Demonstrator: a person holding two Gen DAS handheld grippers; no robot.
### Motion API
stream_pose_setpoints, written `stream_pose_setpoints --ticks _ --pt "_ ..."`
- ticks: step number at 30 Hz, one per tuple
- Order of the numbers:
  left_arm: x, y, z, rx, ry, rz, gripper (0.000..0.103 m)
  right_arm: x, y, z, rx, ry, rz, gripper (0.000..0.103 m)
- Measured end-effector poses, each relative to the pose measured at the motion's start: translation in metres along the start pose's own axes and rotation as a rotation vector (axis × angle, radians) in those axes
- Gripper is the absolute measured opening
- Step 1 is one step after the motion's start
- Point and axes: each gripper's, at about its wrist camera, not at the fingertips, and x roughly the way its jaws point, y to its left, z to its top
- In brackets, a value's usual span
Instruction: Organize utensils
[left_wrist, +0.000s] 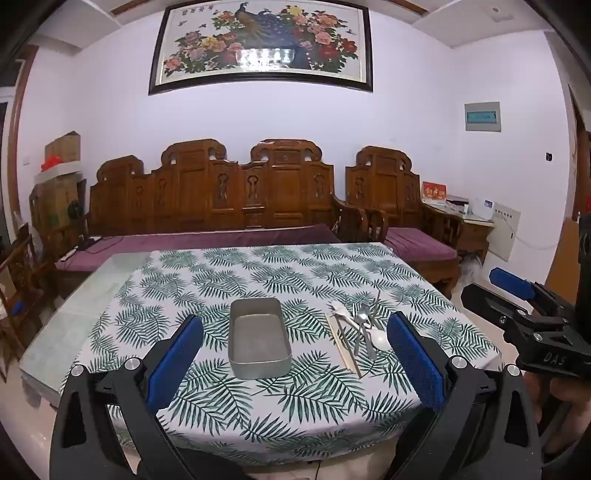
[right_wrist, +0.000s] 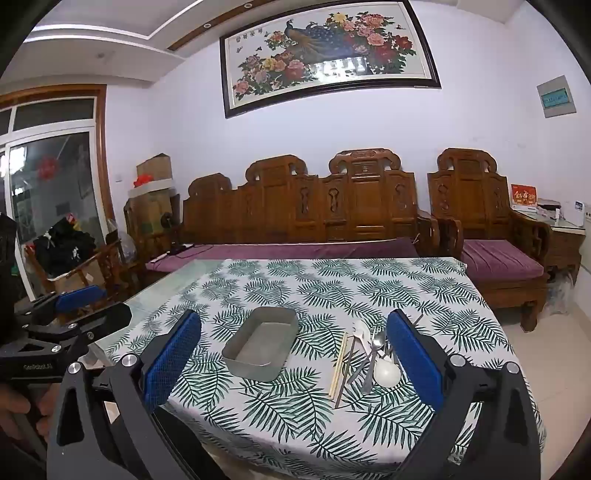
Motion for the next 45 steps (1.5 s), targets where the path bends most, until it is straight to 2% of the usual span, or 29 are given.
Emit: stream_pose_setpoints --ticks 45 --pt "-0.006 0.002 0.006 -0.019 -0.018 -0.010 0.096 -0.002 0.000 0.001 0.008 0.004 0.003 0.100"
